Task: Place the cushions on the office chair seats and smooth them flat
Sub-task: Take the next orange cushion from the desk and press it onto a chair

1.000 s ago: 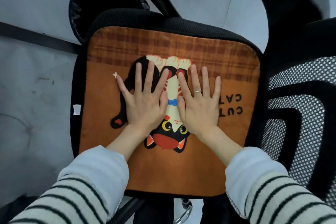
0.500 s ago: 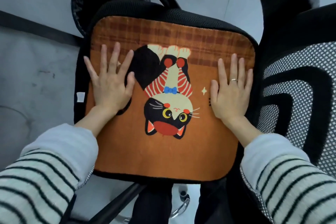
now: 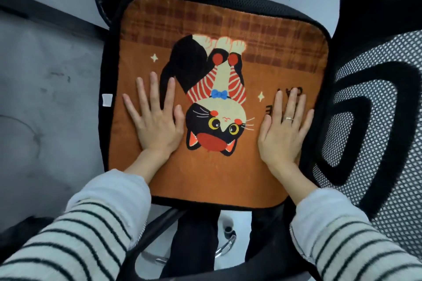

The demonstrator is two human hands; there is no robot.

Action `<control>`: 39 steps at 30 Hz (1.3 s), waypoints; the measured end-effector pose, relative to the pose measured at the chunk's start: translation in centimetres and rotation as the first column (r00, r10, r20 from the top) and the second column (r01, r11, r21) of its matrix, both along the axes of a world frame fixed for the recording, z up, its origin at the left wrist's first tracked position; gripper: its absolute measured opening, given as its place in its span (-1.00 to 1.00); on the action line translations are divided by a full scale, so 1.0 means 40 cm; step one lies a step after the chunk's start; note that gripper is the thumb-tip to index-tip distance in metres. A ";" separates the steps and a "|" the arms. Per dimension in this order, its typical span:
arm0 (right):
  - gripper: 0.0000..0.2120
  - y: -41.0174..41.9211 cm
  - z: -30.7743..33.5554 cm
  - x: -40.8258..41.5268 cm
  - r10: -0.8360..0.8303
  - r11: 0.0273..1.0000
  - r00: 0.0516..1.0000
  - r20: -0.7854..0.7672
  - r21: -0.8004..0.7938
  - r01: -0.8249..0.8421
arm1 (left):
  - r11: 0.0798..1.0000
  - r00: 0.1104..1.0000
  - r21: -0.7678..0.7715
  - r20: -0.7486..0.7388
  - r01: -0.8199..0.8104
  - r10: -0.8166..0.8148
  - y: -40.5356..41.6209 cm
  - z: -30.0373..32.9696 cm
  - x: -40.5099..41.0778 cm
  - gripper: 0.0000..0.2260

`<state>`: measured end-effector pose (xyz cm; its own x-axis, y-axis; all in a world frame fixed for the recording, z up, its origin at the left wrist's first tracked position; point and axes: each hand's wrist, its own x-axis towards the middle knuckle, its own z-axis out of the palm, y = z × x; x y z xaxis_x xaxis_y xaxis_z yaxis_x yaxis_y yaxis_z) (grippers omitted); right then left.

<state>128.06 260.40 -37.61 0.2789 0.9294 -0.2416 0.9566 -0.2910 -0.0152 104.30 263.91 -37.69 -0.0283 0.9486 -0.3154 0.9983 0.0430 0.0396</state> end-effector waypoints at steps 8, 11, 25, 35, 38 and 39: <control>-0.52 -0.012 -0.012 -0.161 0.262 0.965 0.957 -0.123 0.023 -0.261 | 0.977 0.977 -0.068 0.076 0.202 -0.197 -0.066 0.011 0.071 -0.48; -0.49 -0.017 -0.037 -0.159 0.265 0.964 0.960 -0.091 0.051 -0.261 | 0.982 0.983 -0.044 0.018 0.185 -0.184 -0.070 -0.012 0.074 -0.48; -0.42 -0.171 0.038 -0.139 0.333 0.891 0.932 -0.142 -0.276 -0.360 | 0.893 0.998 -0.449 0.060 0.033 -0.007 -0.241 0.057 0.078 -0.51; -0.38 -0.172 0.140 -0.003 0.101 0.900 0.965 -0.242 -0.392 -0.192 | 0.870 0.994 -0.493 0.110 0.032 0.025 -0.202 0.129 -0.067 -0.36; -0.17 -0.182 0.145 0.010 0.084 0.831 0.978 -0.189 -0.528 -0.174 | 0.829 0.997 -0.558 0.070 0.025 0.018 -0.206 0.112 -0.075 -0.29; -0.12 -0.174 0.138 0.003 0.094 0.813 0.979 -0.181 -0.554 -0.181 | 0.817 0.998 -0.576 0.060 0.024 0.013 -0.200 0.103 -0.067 -0.29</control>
